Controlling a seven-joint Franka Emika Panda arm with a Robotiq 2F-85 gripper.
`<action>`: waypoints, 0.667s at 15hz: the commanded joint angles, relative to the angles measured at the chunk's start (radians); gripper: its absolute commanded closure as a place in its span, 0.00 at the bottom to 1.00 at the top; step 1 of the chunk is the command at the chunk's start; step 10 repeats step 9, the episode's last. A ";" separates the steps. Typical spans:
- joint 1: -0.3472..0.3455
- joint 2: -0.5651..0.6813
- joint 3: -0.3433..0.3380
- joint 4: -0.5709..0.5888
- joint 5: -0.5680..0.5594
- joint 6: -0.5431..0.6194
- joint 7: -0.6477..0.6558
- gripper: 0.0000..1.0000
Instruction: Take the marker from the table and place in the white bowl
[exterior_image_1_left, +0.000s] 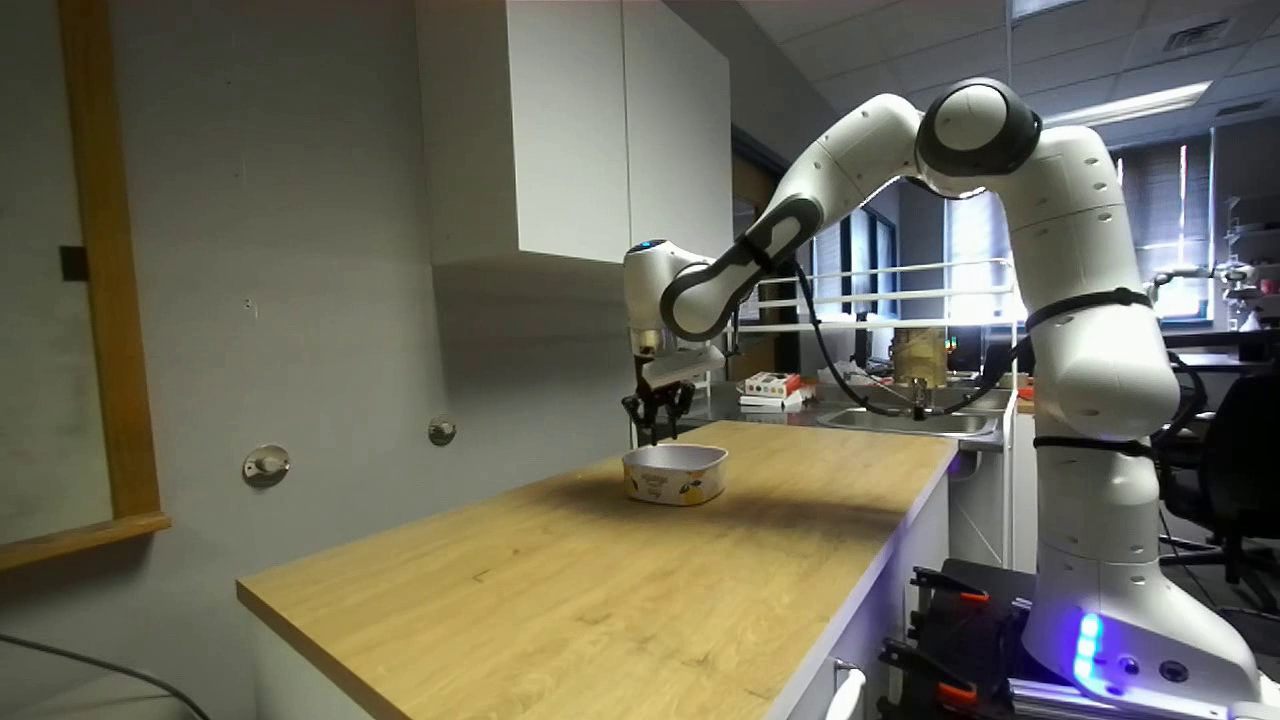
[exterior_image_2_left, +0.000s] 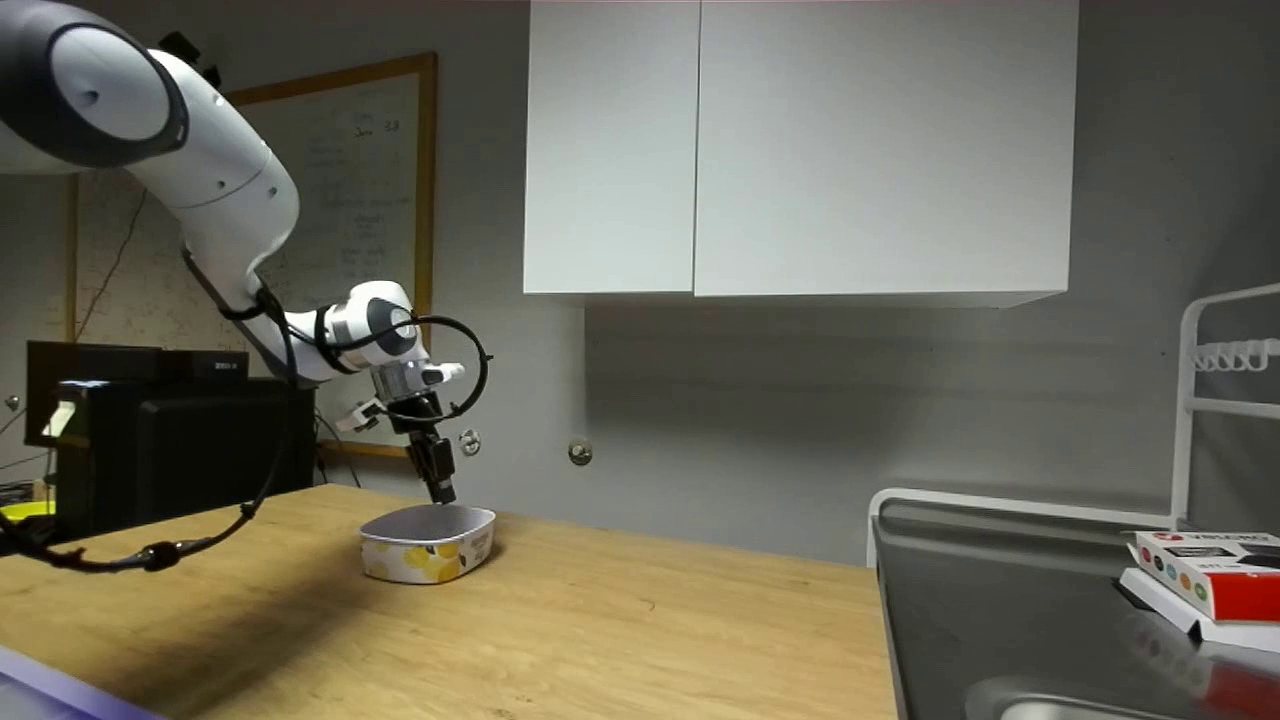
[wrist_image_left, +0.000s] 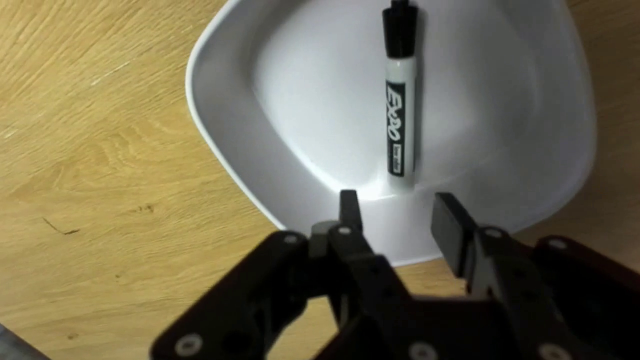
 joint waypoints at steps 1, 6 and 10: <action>0.023 0.004 -0.019 0.036 -0.007 -0.049 0.000 0.25; 0.016 -0.038 -0.022 0.024 0.007 -0.093 -0.041 0.00; 0.003 -0.075 -0.017 0.012 0.061 -0.159 -0.153 0.00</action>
